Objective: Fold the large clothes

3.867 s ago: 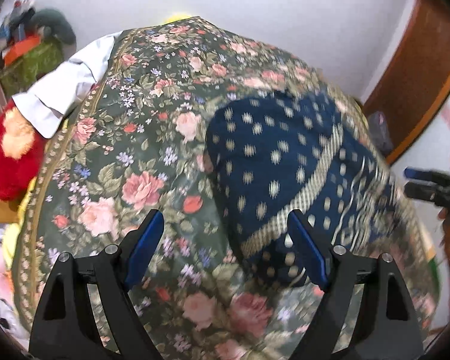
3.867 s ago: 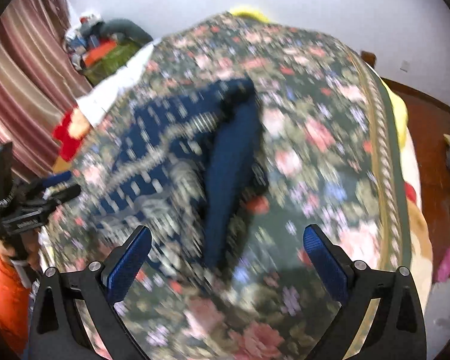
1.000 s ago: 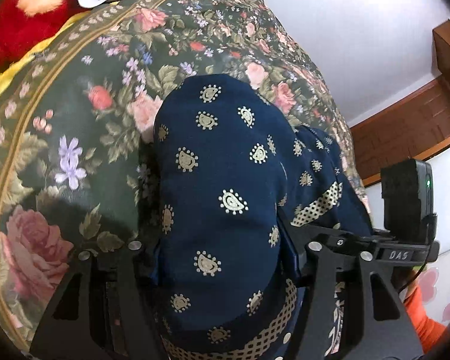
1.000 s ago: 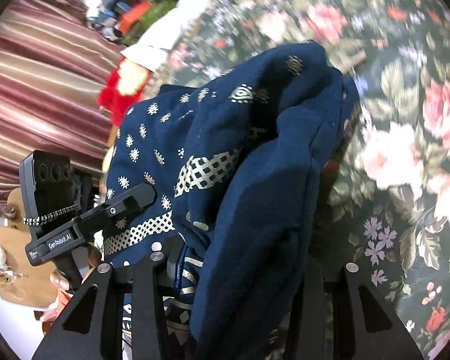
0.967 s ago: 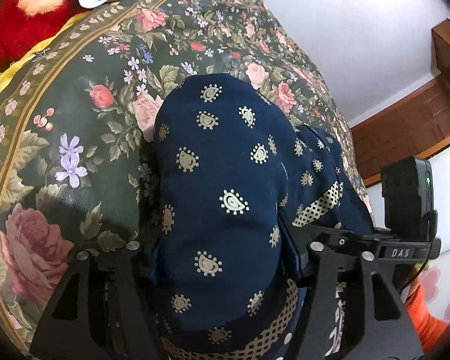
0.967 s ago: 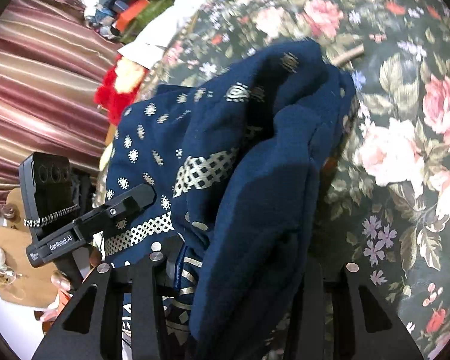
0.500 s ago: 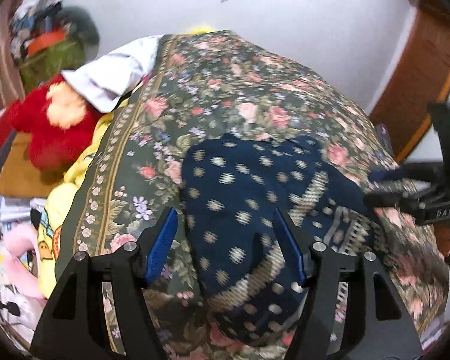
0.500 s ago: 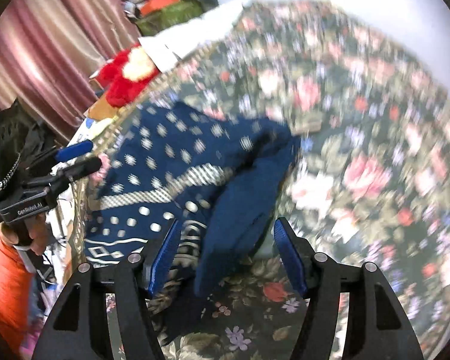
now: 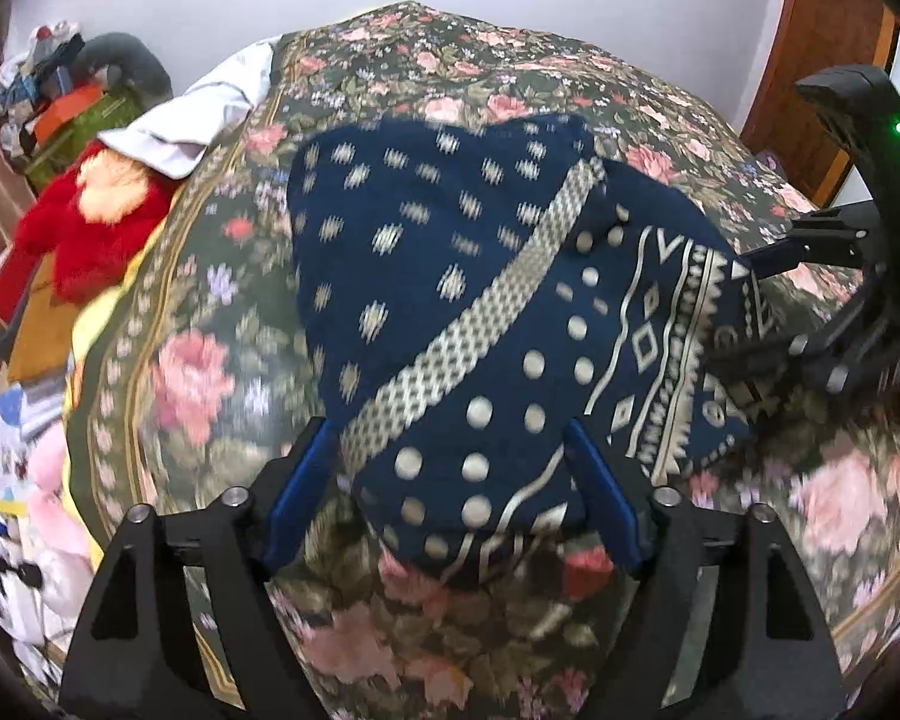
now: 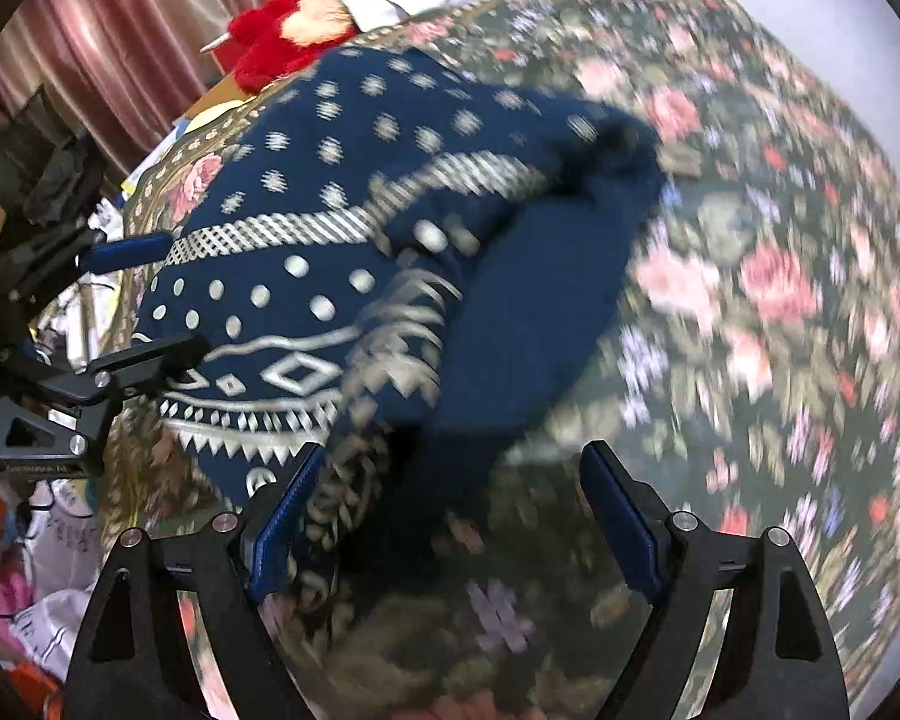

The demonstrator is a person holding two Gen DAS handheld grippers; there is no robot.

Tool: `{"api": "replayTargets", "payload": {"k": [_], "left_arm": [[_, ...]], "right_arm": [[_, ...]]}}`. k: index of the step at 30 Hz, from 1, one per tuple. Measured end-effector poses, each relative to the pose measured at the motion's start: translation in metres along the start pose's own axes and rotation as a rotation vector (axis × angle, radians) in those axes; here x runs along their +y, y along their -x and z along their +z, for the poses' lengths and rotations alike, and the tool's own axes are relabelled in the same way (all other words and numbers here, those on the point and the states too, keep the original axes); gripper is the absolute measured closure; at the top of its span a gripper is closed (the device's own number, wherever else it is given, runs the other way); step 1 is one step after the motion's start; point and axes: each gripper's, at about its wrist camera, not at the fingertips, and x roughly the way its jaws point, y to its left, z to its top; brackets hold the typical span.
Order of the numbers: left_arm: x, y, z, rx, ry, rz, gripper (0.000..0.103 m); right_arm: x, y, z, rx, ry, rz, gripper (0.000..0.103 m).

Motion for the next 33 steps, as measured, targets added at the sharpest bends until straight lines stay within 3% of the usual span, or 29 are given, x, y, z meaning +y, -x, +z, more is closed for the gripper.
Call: {"api": "replayTargets", "payload": {"k": [6, 9, 11, 13, 16, 24, 29, 33], "left_arm": [[0.011, 0.009, -0.013, 0.005, 0.078, -0.030, 0.020], [0.008, 0.020, -0.012, -0.002, 0.072, 0.015, 0.020], [0.004, 0.034, -0.008, -0.021, 0.056, 0.060, 0.021], [0.004, 0.048, -0.002, -0.048, 0.056, 0.088, 0.021], [0.002, 0.080, 0.012, -0.127, 0.078, 0.106, 0.021], [-0.025, 0.202, 0.033, -0.469, 0.118, 0.113, 0.021], [-0.054, 0.264, 0.020, -0.649, 0.142, 0.127, 0.021], [-0.072, 0.292, 0.000, -0.729, 0.156, 0.153, 0.021]], "right_arm": [[-0.028, 0.019, -0.020, -0.021, -0.080, 0.014, 0.018], [-0.027, 0.041, -0.028, -0.064, -0.095, -0.034, 0.018], [-0.022, 0.064, -0.031, -0.126, -0.089, -0.098, 0.018], [-0.017, 0.083, -0.030, -0.190, -0.085, -0.106, 0.018], [-0.001, 0.122, -0.031, -0.312, -0.080, -0.089, 0.018], [0.069, 0.233, -0.041, -0.704, -0.020, -0.062, 0.018], [0.105, 0.287, -0.076, -0.923, -0.031, -0.078, 0.018], [0.130, 0.306, -0.108, -1.023, -0.040, -0.094, 0.018]]}}
